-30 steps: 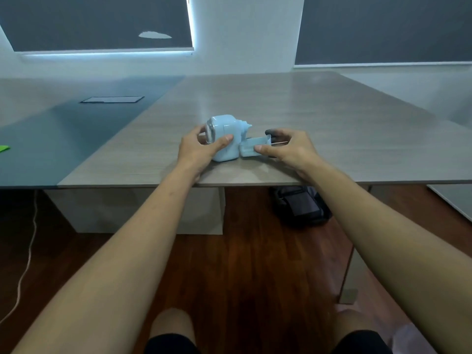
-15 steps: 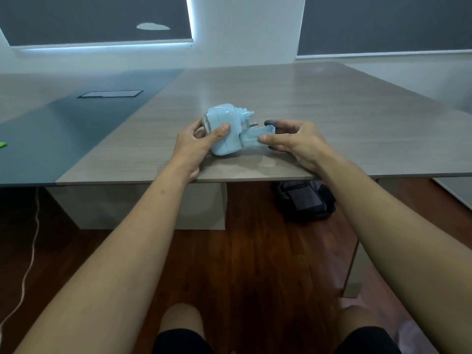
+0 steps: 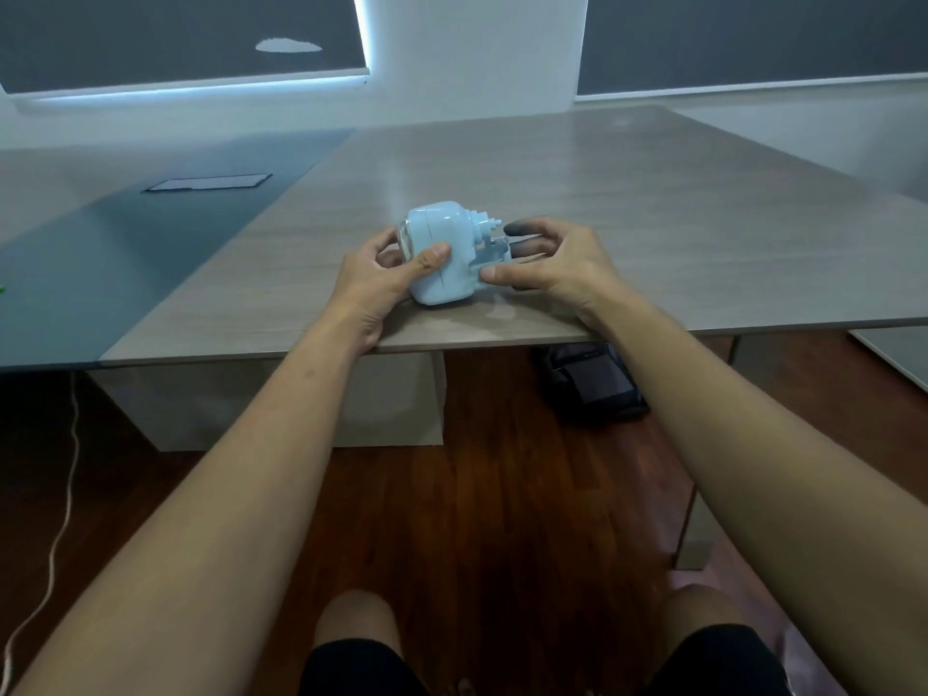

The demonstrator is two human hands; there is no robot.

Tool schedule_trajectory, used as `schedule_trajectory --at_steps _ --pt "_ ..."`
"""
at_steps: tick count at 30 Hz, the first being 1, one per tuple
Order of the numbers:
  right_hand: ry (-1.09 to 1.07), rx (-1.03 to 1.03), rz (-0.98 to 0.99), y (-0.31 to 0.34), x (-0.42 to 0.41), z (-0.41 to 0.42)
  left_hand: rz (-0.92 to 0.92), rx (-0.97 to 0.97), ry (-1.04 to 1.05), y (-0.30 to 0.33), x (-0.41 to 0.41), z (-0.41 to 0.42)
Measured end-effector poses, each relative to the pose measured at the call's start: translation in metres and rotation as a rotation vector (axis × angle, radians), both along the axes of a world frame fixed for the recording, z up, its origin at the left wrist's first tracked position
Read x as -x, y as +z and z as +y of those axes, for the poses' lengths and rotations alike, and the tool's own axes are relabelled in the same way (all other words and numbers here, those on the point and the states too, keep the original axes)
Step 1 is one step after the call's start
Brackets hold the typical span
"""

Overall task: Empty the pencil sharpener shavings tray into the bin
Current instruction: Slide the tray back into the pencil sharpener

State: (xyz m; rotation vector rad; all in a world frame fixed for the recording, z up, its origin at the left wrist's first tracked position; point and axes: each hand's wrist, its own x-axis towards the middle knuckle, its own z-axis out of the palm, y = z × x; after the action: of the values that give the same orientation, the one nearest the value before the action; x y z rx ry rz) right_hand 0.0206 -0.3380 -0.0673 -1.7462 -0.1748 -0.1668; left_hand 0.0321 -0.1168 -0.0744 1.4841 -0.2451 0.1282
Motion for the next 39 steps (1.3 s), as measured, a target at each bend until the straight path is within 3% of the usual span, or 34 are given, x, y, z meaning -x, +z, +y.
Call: schedule_trajectory --at_steps 3,12,24,30,39 --pt "-0.022 0.038 -0.025 -0.001 0.001 0.003 0.002 -0.009 0.014 0.000 0.001 -0.001" --pt "0.091 -0.123 0.061 -0.001 -0.003 -0.003 0.020 0.008 0.035 0.003 0.006 -0.002" --pt "0.043 0.115 0.015 0.001 0.004 0.009 0.031 -0.027 -0.060 0.005 0.007 0.002" --pt "-0.056 0.233 -0.036 -0.003 0.003 0.012 0.015 -0.102 0.061 0.001 0.006 -0.001" --pt "-0.161 0.210 -0.046 -0.003 0.005 0.008 0.004 -0.320 0.355 0.002 0.011 -0.004"
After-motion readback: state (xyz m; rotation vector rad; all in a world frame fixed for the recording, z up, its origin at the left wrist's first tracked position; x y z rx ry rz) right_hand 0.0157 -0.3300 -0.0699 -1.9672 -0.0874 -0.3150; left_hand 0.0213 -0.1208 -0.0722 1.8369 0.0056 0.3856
